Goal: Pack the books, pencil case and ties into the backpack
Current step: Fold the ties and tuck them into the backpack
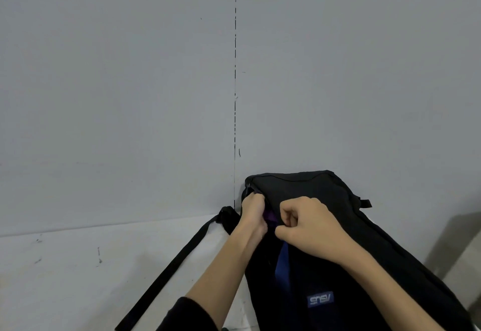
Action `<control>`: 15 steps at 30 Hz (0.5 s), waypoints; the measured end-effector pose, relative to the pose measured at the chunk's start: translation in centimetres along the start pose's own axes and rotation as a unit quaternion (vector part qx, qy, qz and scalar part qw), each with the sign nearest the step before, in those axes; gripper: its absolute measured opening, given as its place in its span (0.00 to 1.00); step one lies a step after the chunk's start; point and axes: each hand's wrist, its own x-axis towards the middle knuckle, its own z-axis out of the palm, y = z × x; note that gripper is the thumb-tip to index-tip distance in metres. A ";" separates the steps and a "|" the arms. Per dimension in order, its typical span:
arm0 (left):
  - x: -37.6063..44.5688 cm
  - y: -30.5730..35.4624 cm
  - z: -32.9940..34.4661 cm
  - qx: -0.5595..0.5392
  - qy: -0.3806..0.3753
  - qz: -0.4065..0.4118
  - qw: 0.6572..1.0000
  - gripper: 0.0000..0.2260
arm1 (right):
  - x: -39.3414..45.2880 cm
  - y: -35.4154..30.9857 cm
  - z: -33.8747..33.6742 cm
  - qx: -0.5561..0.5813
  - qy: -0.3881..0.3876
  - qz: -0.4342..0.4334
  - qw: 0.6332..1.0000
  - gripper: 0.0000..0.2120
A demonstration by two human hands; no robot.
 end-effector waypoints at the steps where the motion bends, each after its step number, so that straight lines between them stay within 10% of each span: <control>1: 0.2 -0.1 0.3 0.011 0.014 0.012 1.000 0.15 | -0.1 0.0 0.1 -0.006 -0.001 -0.006 1.000 0.13; 6: 1.4 -1.0 0.2 0.089 0.055 0.082 0.991 0.09 | -0.2 0.3 0.1 0.022 -0.018 0.004 1.000 0.12; 12: 0.0 0.3 -3.0 0.181 -0.175 0.029 0.967 0.14 | -0.1 0.4 -0.5 0.033 -0.040 0.015 0.999 0.14; 15: -0.1 -0.1 -3.8 0.154 -0.128 0.062 0.978 0.13 | 0.0 0.3 -0.9 0.029 -0.043 0.020 0.998 0.14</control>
